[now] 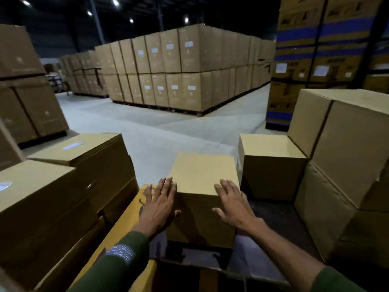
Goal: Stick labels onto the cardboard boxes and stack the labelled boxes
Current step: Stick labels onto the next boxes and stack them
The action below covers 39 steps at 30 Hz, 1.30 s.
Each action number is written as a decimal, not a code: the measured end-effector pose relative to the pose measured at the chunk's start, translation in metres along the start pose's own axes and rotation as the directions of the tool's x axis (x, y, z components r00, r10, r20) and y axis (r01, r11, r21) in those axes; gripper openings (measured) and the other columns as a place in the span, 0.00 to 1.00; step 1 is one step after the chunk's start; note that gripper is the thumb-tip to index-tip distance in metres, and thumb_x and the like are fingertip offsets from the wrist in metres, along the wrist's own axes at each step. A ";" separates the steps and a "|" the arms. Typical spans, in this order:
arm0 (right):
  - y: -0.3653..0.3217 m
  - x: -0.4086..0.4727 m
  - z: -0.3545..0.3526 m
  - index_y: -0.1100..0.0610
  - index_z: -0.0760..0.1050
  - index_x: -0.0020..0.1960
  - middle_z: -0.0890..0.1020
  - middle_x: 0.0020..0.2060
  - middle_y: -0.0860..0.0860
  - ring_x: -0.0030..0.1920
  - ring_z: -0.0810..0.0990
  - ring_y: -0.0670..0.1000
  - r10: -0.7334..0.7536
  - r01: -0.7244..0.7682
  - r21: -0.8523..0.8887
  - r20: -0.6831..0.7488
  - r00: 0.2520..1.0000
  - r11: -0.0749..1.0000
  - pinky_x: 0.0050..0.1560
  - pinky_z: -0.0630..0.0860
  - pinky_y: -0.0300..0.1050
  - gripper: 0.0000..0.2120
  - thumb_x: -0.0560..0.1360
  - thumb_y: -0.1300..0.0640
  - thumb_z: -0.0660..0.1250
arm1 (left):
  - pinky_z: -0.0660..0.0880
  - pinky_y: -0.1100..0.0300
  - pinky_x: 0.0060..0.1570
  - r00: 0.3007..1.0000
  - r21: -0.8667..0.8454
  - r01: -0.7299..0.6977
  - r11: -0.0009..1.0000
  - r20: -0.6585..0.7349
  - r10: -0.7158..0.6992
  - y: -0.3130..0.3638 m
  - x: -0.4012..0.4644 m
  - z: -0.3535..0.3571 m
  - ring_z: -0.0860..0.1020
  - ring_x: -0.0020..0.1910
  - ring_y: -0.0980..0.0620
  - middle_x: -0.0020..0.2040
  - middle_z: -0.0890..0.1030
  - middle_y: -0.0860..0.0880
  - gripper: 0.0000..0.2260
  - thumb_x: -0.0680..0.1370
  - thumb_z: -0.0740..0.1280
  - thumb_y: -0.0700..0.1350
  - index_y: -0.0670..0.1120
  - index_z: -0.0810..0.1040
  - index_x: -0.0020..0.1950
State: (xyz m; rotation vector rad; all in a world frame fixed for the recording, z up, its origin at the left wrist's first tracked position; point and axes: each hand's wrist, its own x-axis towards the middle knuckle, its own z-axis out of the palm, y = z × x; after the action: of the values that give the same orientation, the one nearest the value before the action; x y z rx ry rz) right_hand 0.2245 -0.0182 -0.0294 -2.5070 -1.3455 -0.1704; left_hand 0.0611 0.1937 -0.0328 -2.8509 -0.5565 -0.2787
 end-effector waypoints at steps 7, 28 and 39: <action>0.009 0.040 0.009 0.48 0.54 0.77 0.54 0.79 0.50 0.79 0.50 0.53 0.068 -0.072 -0.123 -0.037 0.997 0.990 0.76 0.49 0.65 0.30 0.79 0.48 0.64 | 0.48 0.40 0.75 0.984 -0.067 -0.166 0.984 -0.076 0.161 -0.024 0.063 0.031 0.49 0.78 0.41 0.80 0.53 0.40 0.39 0.77 0.67 0.59 0.41 0.55 0.79; 0.094 0.178 0.018 0.52 0.56 0.77 0.58 0.78 0.55 0.78 0.55 0.57 0.015 -0.010 -0.225 0.022 1.000 0.974 0.77 0.48 0.54 0.30 0.79 0.48 0.63 | 0.67 0.41 0.68 0.969 -0.017 -0.217 0.976 -0.125 0.213 -0.011 0.236 0.068 0.68 0.72 0.40 0.74 0.69 0.39 0.38 0.70 0.76 0.53 0.40 0.67 0.75; 0.185 0.230 -0.018 0.59 0.78 0.55 0.83 0.51 0.56 0.51 0.80 0.59 0.099 -0.065 0.142 -0.241 0.966 0.988 0.52 0.76 0.51 0.09 0.80 0.58 0.61 | 0.71 0.42 0.64 0.971 -0.054 -0.218 0.974 -0.116 0.211 -0.005 0.291 0.075 0.71 0.70 0.41 0.73 0.71 0.42 0.37 0.68 0.78 0.52 0.41 0.70 0.73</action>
State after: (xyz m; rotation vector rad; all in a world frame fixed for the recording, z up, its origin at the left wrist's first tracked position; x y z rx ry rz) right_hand 0.5067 0.0632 0.0062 -2.3357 -1.1142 -0.3511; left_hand 0.3350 0.3183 -0.0377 -2.9052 -0.2185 -0.4188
